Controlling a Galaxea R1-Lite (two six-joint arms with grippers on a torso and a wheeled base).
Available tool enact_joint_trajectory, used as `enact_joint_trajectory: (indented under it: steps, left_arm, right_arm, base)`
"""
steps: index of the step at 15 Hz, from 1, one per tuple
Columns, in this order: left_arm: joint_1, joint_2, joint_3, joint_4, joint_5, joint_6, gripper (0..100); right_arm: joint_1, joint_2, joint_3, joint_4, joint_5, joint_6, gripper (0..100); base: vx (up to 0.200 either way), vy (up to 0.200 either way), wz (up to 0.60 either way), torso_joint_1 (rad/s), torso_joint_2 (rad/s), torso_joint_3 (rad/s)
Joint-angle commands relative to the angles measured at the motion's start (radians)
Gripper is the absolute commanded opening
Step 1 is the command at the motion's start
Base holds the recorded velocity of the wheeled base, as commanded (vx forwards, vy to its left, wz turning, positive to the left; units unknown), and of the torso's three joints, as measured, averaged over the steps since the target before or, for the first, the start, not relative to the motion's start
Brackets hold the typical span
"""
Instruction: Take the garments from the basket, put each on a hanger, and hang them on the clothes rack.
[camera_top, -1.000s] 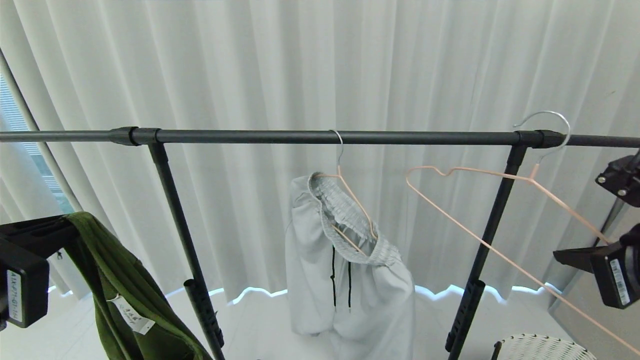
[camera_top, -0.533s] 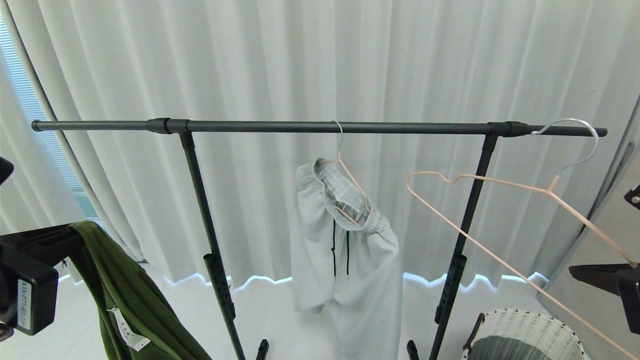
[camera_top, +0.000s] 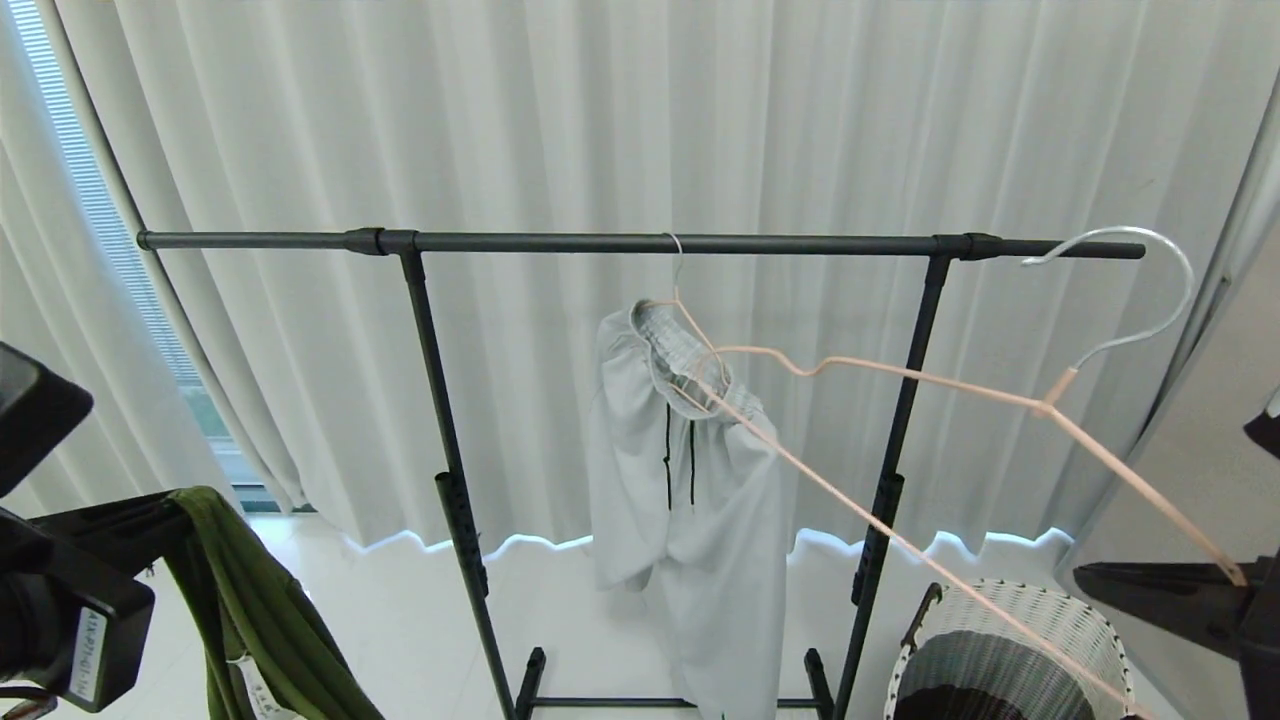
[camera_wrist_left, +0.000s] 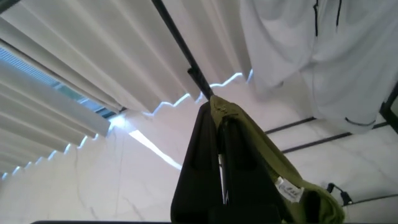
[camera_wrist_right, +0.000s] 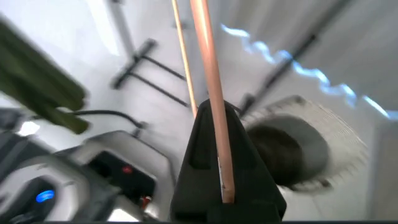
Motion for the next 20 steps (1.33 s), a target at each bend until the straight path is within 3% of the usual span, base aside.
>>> enact_joint_trajectory:
  steps: [1, 2, 3, 5, 7, 8, 20]
  left_arm:
    - [0.001, 0.039, 0.009, 0.0, 0.0, -0.022, 0]
    - [0.001, 0.049, 0.006, 0.0, 0.0, -0.034, 0]
    - [0.001, 0.117, -0.023, 0.0, 0.005, -0.113, 0]
    - [0.001, 0.218, -0.085, 0.0, 0.007, -0.248, 0]
    - [0.001, 0.309, -0.149, 0.002, 0.011, -0.372, 0]
    - [0.001, 0.33, -0.166, 0.002, 0.011, -0.393, 0]
    - [-0.002, 0.358, -0.191, 0.002, 0.01, -0.413, 0]
  right_arm:
    - [0.173, 0.047, 0.053, -0.058, -0.001, 0.068, 0]
    - [0.2, 0.056, 0.06, -0.07, -0.001, 0.083, 0]
    - [0.311, 0.099, 0.085, -0.141, -0.001, 0.141, 0]
    - [0.409, 0.171, 0.105, -0.23, -0.001, 0.198, 0]
    - [0.444, 0.252, 0.108, -0.294, -0.001, 0.217, 0]
    - [0.444, 0.277, 0.106, -0.314, -0.001, 0.217, 0]
    - [0.396, 0.409, 0.083, -0.457, 0.001, 0.224, 0]
  base:
    - [0.0, 0.0, 0.0, 0.0, 0.0, 0.0]
    - [0.0, 0.0, 0.0, 0.0, 0.0, 0.0]
    - [0.0, 0.0, 0.0, 0.0, 0.0, 0.0]
    - [0.0, 0.0, 0.0, 0.0, 0.0, 0.0]
    - [0.0, 0.0, 0.0, 0.0, 0.0, 0.0]
    - [0.0, 0.0, 0.0, 0.0, 0.0, 0.0]
    - [0.0, 0.0, 0.0, 0.0, 0.0, 0.0]
